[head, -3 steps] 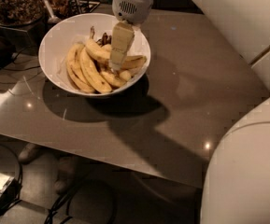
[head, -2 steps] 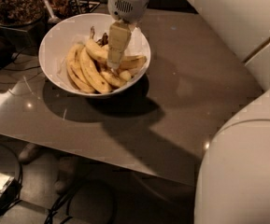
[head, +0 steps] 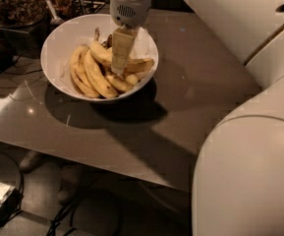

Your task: Pick banana from white bowl

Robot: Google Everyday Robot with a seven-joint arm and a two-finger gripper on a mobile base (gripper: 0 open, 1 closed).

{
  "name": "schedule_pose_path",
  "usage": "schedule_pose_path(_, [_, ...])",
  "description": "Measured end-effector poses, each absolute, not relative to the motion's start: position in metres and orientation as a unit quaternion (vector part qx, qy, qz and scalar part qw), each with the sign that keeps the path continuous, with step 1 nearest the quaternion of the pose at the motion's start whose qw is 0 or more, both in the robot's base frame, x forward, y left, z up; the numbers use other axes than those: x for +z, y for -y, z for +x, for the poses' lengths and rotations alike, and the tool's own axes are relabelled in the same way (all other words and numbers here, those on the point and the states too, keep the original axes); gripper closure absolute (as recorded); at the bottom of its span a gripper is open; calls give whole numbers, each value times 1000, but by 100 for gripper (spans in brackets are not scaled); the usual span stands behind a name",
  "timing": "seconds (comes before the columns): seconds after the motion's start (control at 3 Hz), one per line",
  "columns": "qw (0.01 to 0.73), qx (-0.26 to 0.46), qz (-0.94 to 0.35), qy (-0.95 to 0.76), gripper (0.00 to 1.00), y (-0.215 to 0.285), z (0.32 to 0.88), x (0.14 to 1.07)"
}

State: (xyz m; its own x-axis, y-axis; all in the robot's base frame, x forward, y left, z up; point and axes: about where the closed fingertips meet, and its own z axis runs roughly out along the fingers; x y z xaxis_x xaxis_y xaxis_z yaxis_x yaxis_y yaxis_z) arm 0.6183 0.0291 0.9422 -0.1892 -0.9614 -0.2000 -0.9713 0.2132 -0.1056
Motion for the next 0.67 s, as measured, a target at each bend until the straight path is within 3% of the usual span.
schedule_pose_path(0.33, [98, 30, -623, -776, 25, -28, 624, 926])
schedule_pose_path(0.67, [82, 38, -628, -773, 43, -30, 630, 911])
